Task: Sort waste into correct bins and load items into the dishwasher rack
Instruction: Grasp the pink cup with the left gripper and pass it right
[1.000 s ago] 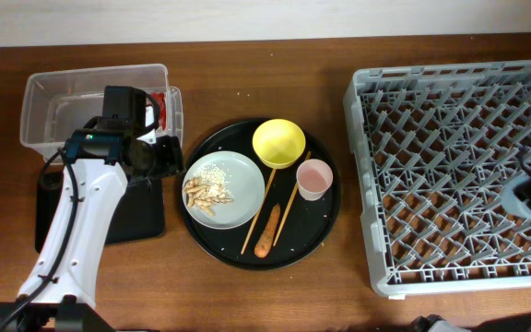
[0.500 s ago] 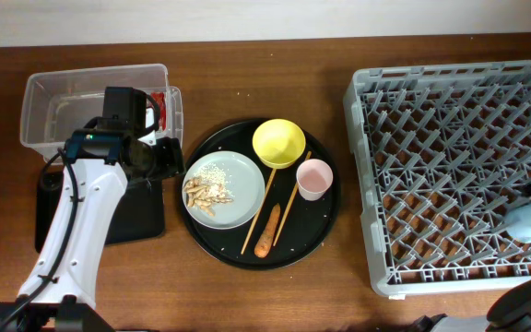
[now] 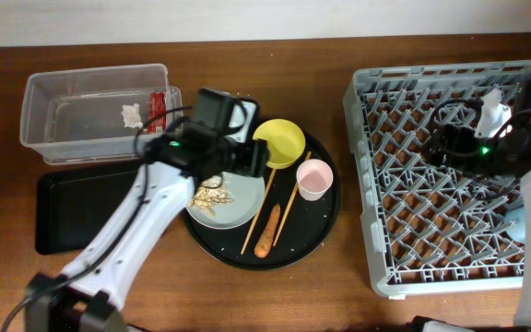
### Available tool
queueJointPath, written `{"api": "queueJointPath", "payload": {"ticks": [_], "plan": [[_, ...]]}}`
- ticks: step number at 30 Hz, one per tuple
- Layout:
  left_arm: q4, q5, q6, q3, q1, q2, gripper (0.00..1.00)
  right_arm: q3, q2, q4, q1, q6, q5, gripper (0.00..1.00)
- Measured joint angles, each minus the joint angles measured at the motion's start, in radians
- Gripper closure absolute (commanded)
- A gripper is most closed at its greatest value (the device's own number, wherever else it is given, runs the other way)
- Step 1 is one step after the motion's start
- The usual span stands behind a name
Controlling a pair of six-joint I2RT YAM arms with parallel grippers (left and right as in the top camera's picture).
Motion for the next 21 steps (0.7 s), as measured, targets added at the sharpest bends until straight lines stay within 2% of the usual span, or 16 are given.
{"api": "queueJointPath", "payload": {"ticks": [4,8,9,10,11,14,16,19,21], "plan": [[0.117,0.001,0.000,-0.002,-0.122,0.154,0.30,0.000,0.000,-0.021,0.012,0.003,0.057,0.10],[0.210,0.001,0.004,-0.002,-0.176,0.257,0.42,0.000,0.000,-0.021,0.012,0.003,0.062,0.10],[0.214,0.001,0.005,-0.002,-0.185,0.282,0.57,0.000,0.000,-0.021,0.012,0.003,0.063,0.09],[0.214,0.001,0.007,-0.002,-0.185,0.290,0.66,0.000,0.000,-0.021,0.012,0.003,0.063,0.09],[0.214,0.001,0.003,-0.002,-0.185,0.291,0.80,0.000,0.000,-0.021,0.012,0.003,0.063,0.09],[0.205,0.001,0.011,-0.002,-0.185,0.292,1.00,0.000,0.000,-0.024,0.012,0.006,0.063,0.09],[0.182,0.000,0.010,-0.002,-0.185,0.292,1.00,0.000,0.000,-0.027,0.012,0.006,0.063,0.09],[0.152,0.002,0.011,-0.002,-0.182,0.288,1.00,0.000,0.000,-0.035,0.012,0.006,0.070,0.03],[0.113,0.013,0.011,-0.002,-0.153,0.230,1.00,0.000,0.000,-0.039,0.012,0.003,0.077,0.02]]}}
